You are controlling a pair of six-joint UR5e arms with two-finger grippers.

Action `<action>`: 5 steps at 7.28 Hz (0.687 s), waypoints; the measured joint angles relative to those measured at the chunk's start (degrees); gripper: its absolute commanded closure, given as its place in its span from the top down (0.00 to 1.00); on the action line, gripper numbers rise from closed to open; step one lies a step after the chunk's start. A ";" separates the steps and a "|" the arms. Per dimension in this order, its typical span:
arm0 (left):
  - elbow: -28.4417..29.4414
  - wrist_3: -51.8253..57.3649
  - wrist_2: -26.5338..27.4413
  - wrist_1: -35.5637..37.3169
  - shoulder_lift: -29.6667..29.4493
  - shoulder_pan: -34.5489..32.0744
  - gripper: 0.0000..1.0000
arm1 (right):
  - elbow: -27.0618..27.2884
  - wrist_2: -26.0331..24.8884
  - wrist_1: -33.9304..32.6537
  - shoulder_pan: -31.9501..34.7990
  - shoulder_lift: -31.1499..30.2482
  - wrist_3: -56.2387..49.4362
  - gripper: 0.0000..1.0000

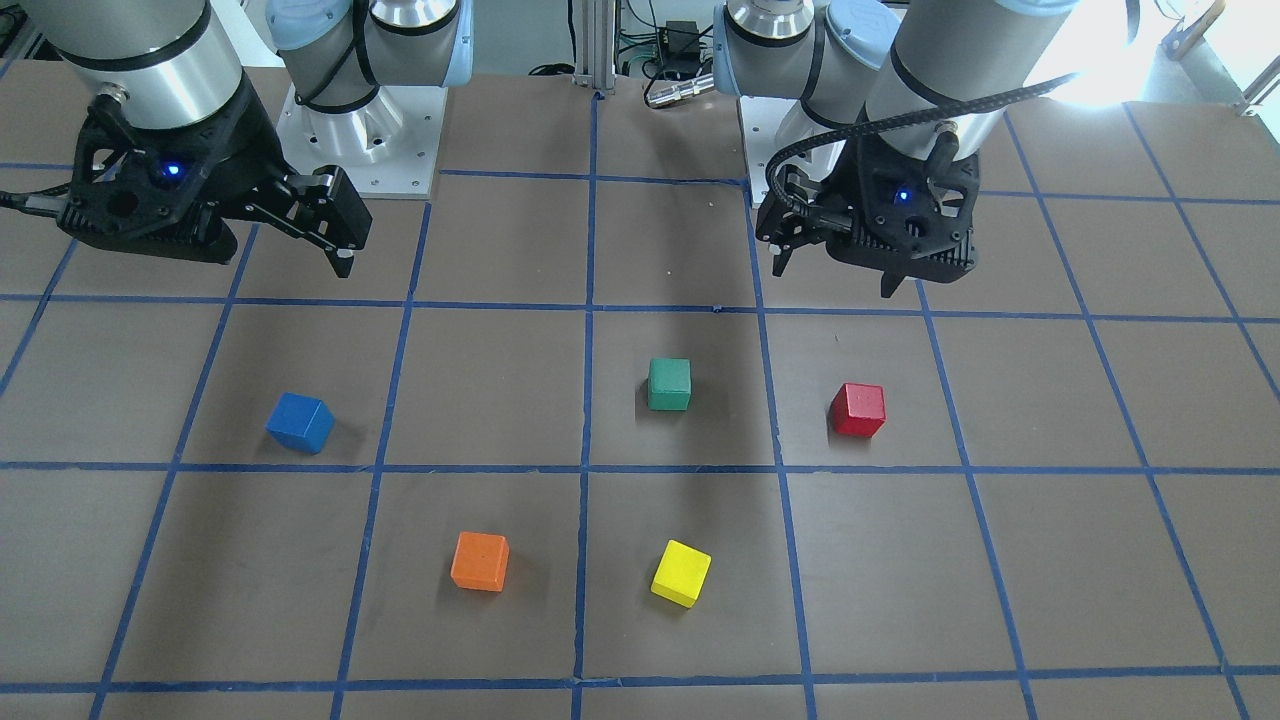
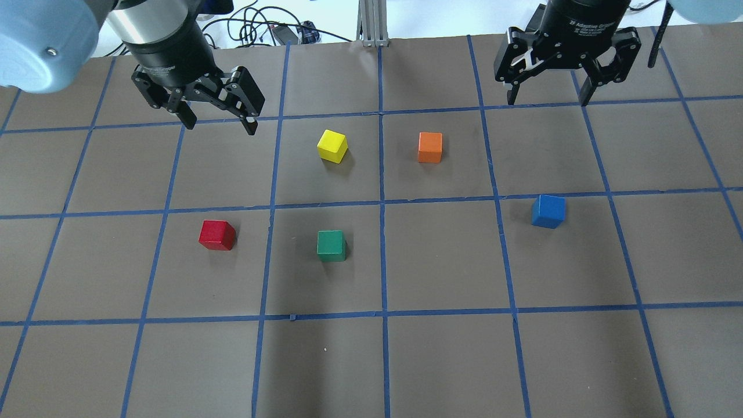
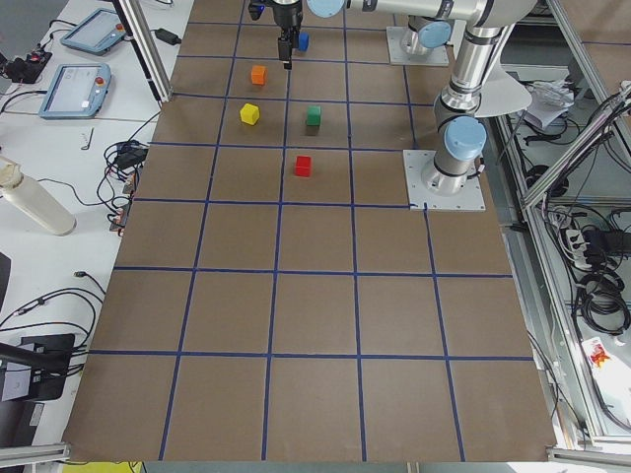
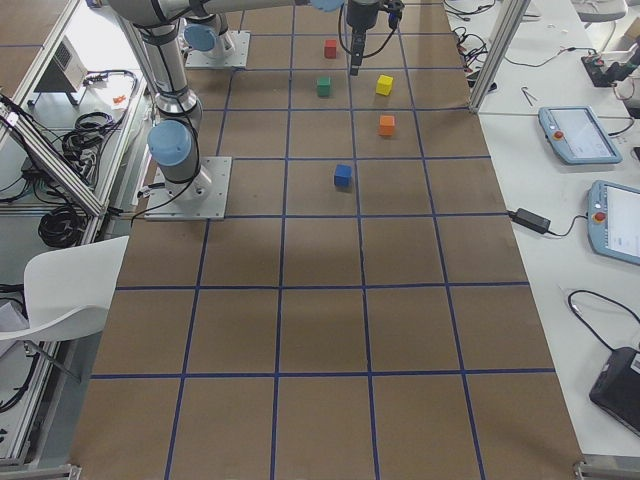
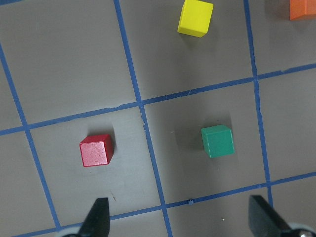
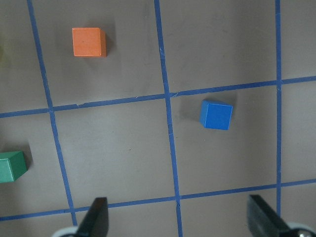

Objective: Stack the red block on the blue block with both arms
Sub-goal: 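Move the left gripper down toward the red cube, then lower the left gripper over the red cube and close on it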

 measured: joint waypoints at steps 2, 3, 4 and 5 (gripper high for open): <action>-2.97 0.95 0.24 0.98 -0.14 2.28 1.00 | -0.04 0.02 0.16 0.00 -0.03 -0.03 1.00; -6.54 2.54 0.26 3.67 -0.34 4.54 1.00 | -0.08 0.02 0.17 0.00 -0.03 -0.12 1.00; -11.25 5.10 0.32 8.06 -0.64 6.79 1.00 | -0.10 -0.02 0.14 0.00 -0.03 -0.18 1.00; -16.53 7.15 0.39 13.79 -0.92 8.77 1.00 | -0.09 -0.03 0.17 0.00 -0.04 -0.18 1.00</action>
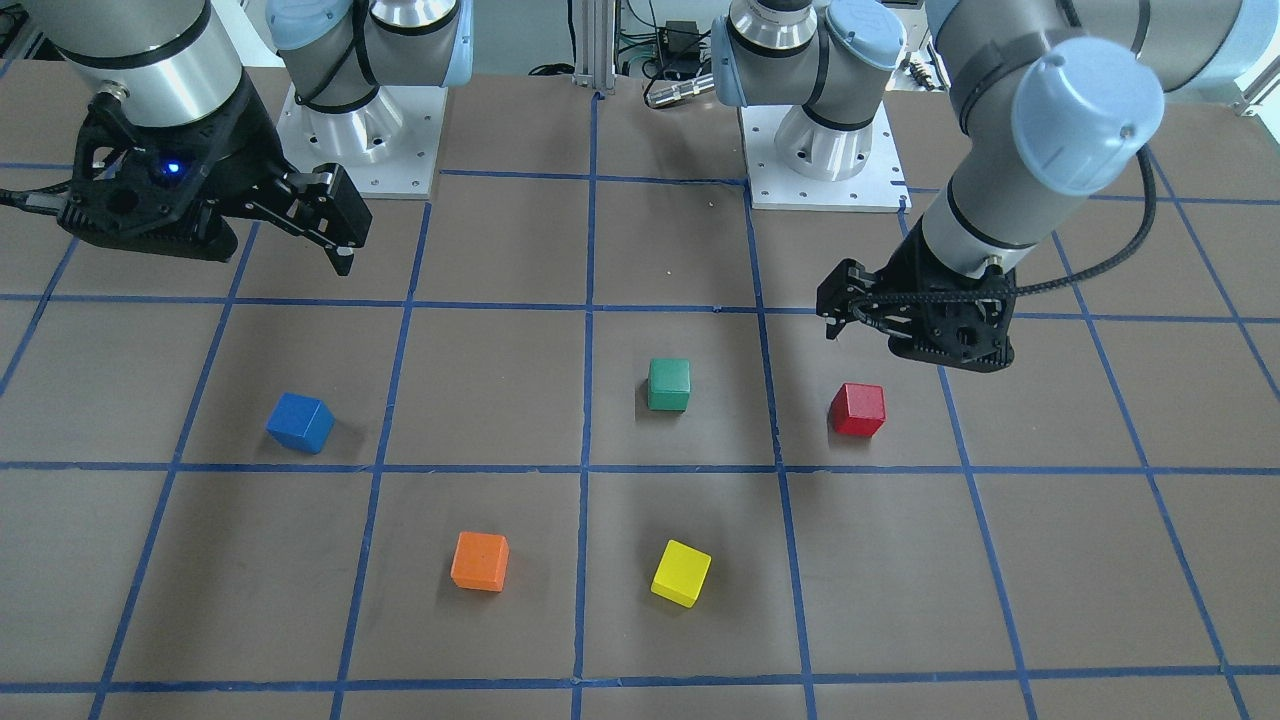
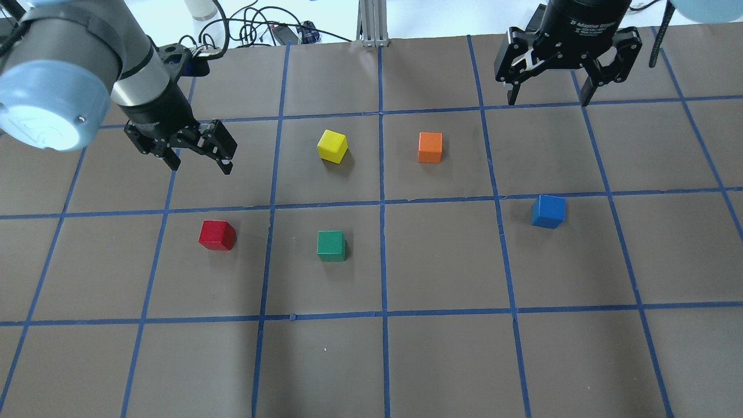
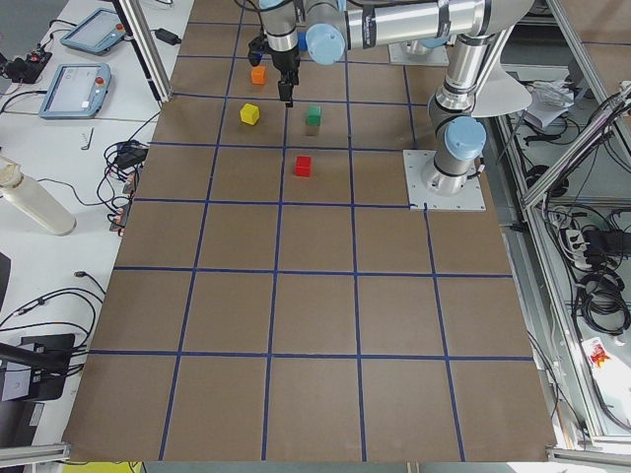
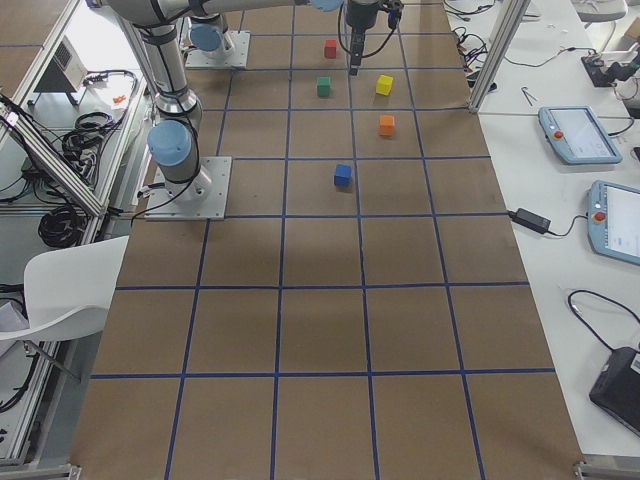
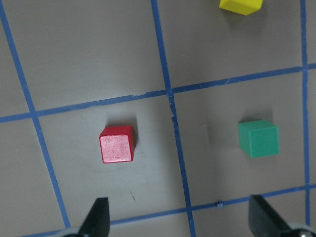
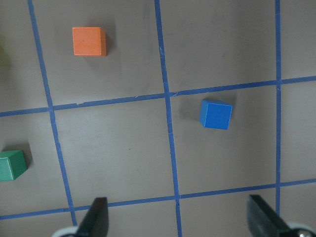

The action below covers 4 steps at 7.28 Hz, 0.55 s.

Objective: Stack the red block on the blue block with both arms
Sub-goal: 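Lower the left gripper over the red cube and close on it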

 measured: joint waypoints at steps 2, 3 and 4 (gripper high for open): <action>-10.70 1.31 0.11 12.42 -0.44 2.48 1.00 | 0.08 -0.01 0.06 0.00 0.00 0.05 1.00; -14.79 1.47 0.14 16.71 -0.84 3.05 1.00 | 0.10 -0.01 0.12 0.00 0.00 0.05 1.00; -17.50 1.64 0.14 19.41 -1.18 3.62 1.00 | 0.13 -0.01 0.15 0.00 0.00 0.07 1.00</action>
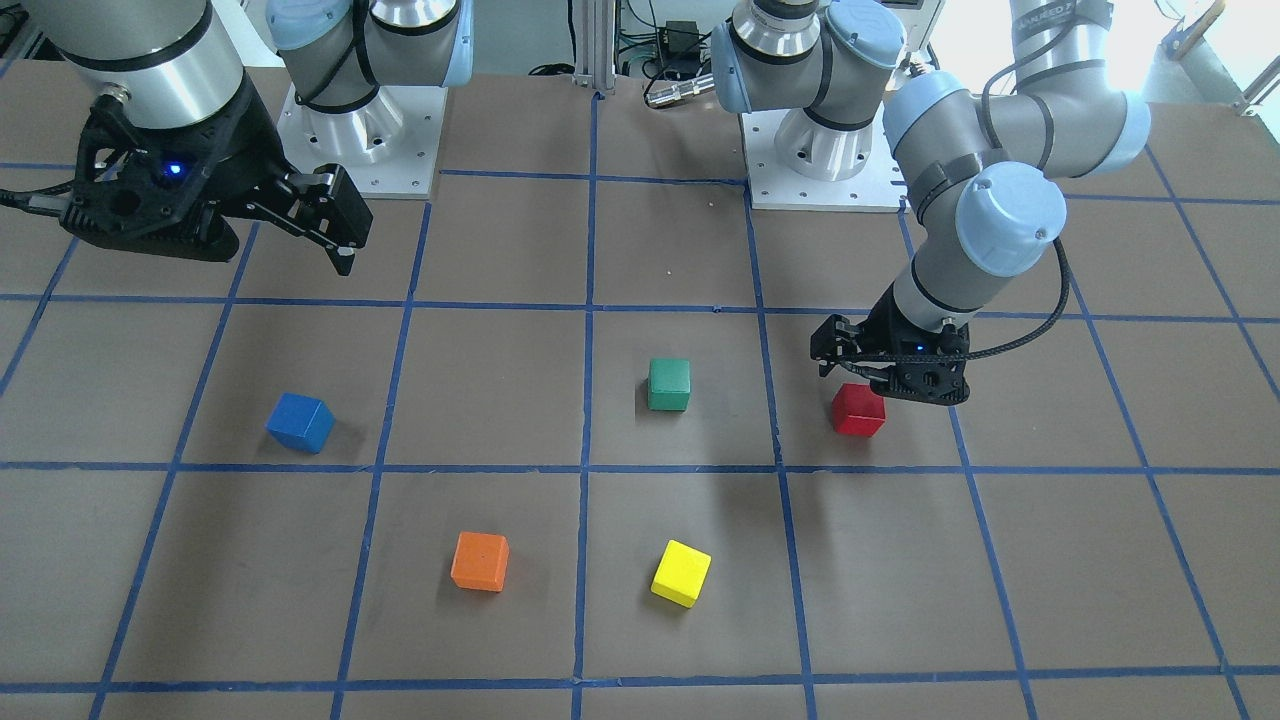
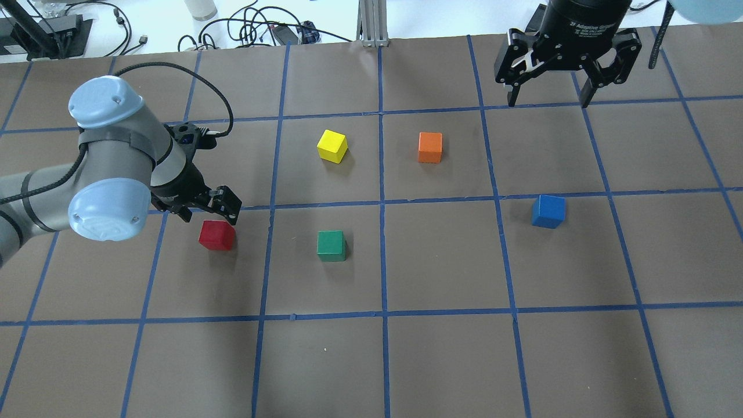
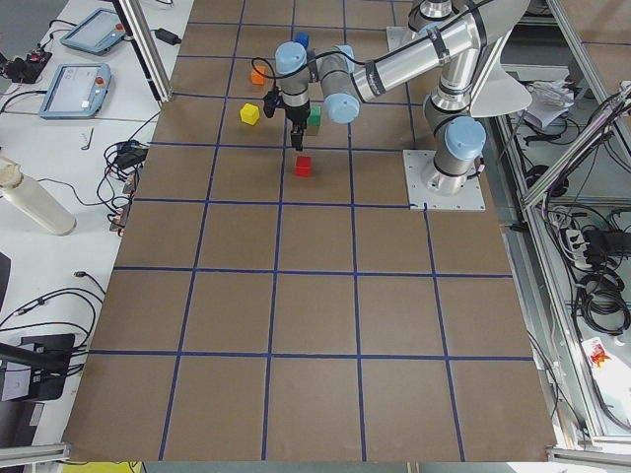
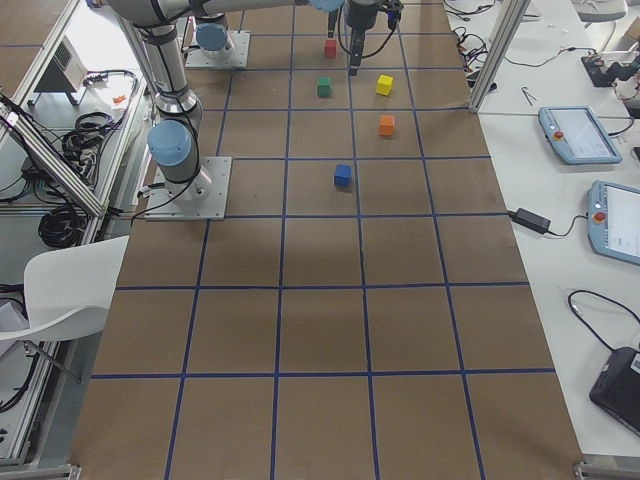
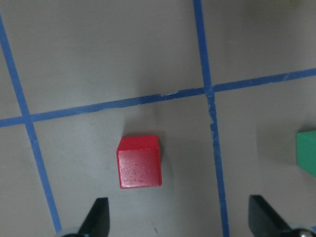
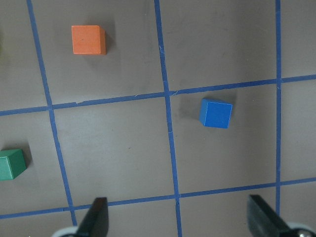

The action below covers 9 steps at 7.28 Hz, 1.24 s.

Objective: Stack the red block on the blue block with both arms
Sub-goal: 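Lower the left gripper over the red cube and close on it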

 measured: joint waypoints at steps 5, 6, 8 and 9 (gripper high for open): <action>-4.22 1.06 2.91 6.04 -2.71 1.31 1.00 | -0.02 0.00 0.08 0.00 0.00 0.03 1.00; -4.35 1.53 2.99 7.03 -3.63 1.34 1.00 | -0.03 0.00 0.05 0.00 0.00 -0.03 1.00; -4.24 2.43 3.05 7.81 -4.81 1.34 0.89 | 0.13 0.00 0.08 0.00 0.00 0.05 1.00; -4.18 2.42 3.04 8.16 -5.11 1.34 0.63 | 0.22 0.00 0.12 0.00 0.00 0.11 1.00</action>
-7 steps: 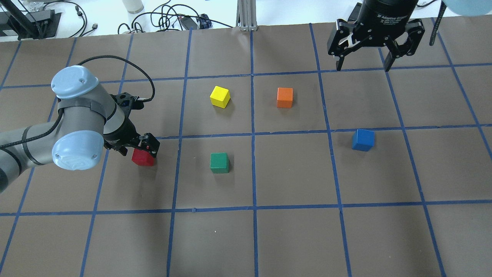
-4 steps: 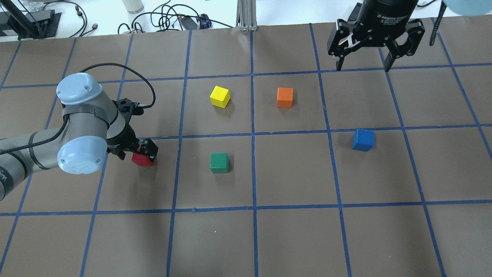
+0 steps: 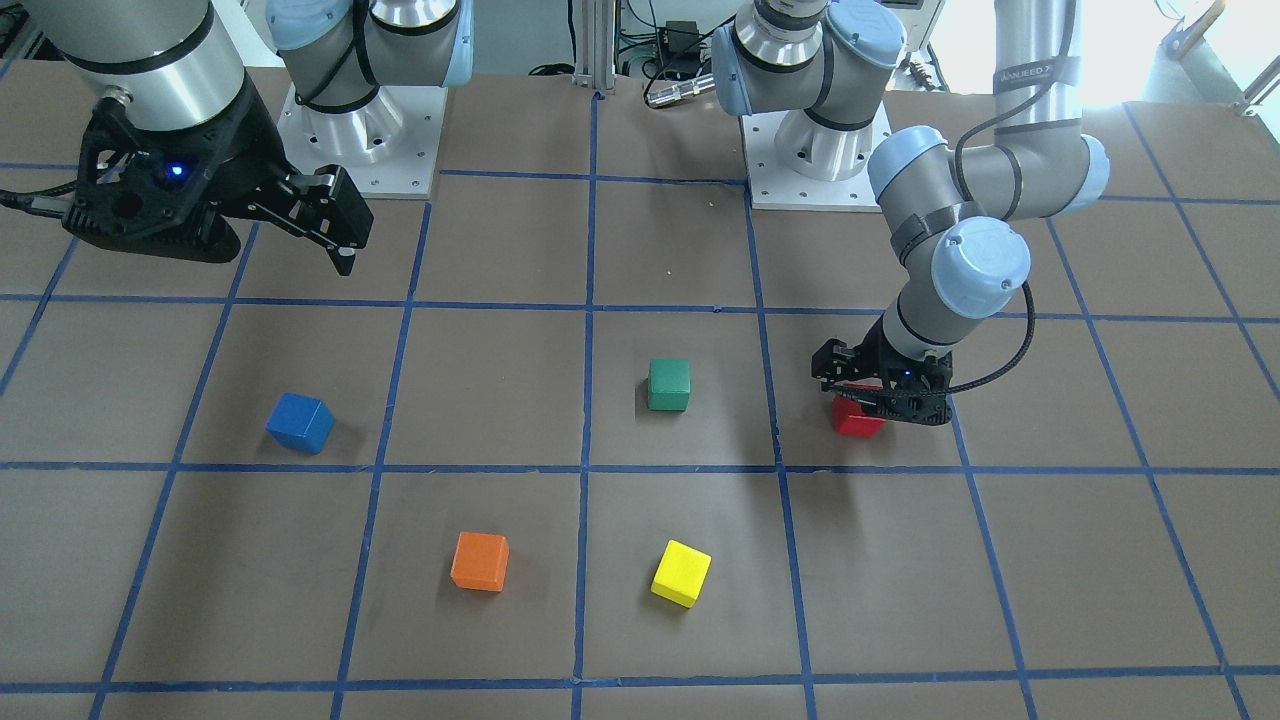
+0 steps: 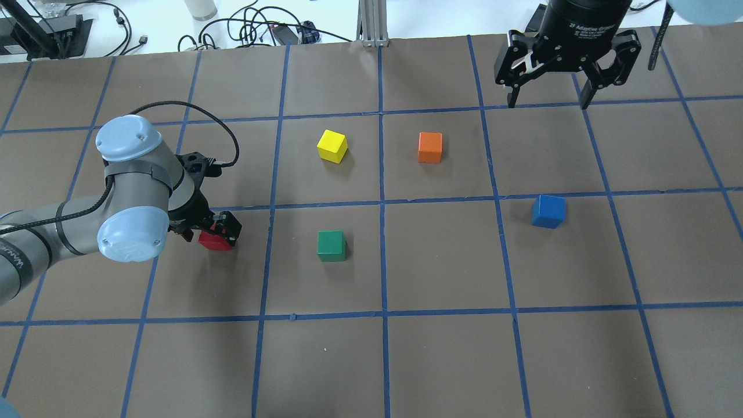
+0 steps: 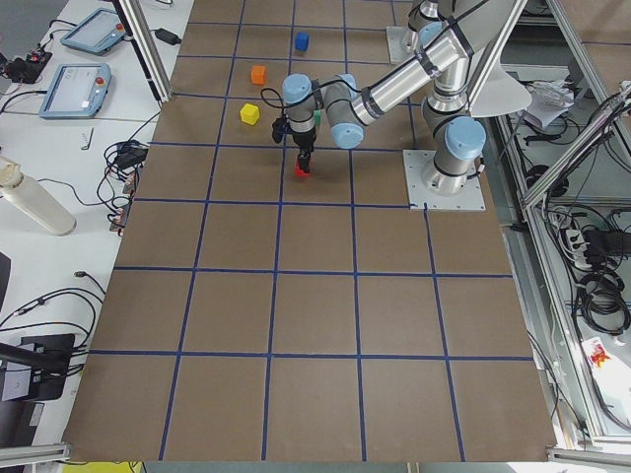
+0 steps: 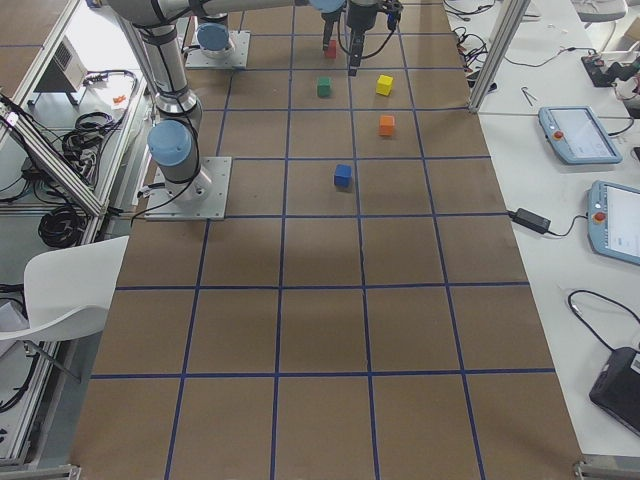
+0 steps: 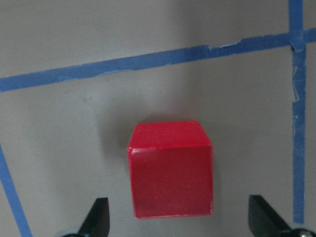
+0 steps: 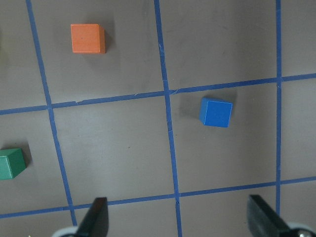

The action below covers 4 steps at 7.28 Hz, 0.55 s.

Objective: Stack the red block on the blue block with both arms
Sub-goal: 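Lower the left gripper over the red cube and close on it, then carry the red cube with the left gripper toward the table center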

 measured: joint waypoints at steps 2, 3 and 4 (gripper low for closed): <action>0.07 0.02 -0.01 0.95 -0.29 -0.14 0.31 | 0.12 0.00 0.03 0.05 -0.06 0.13 1.00; 0.18 -0.05 0.04 1.13 -0.11 -0.34 0.22 | 0.14 0.00 0.03 0.08 -0.07 0.18 1.00; 0.55 -0.14 0.11 1.09 0.60 -0.66 0.20 | 0.15 0.00 0.03 0.08 -0.09 0.19 1.00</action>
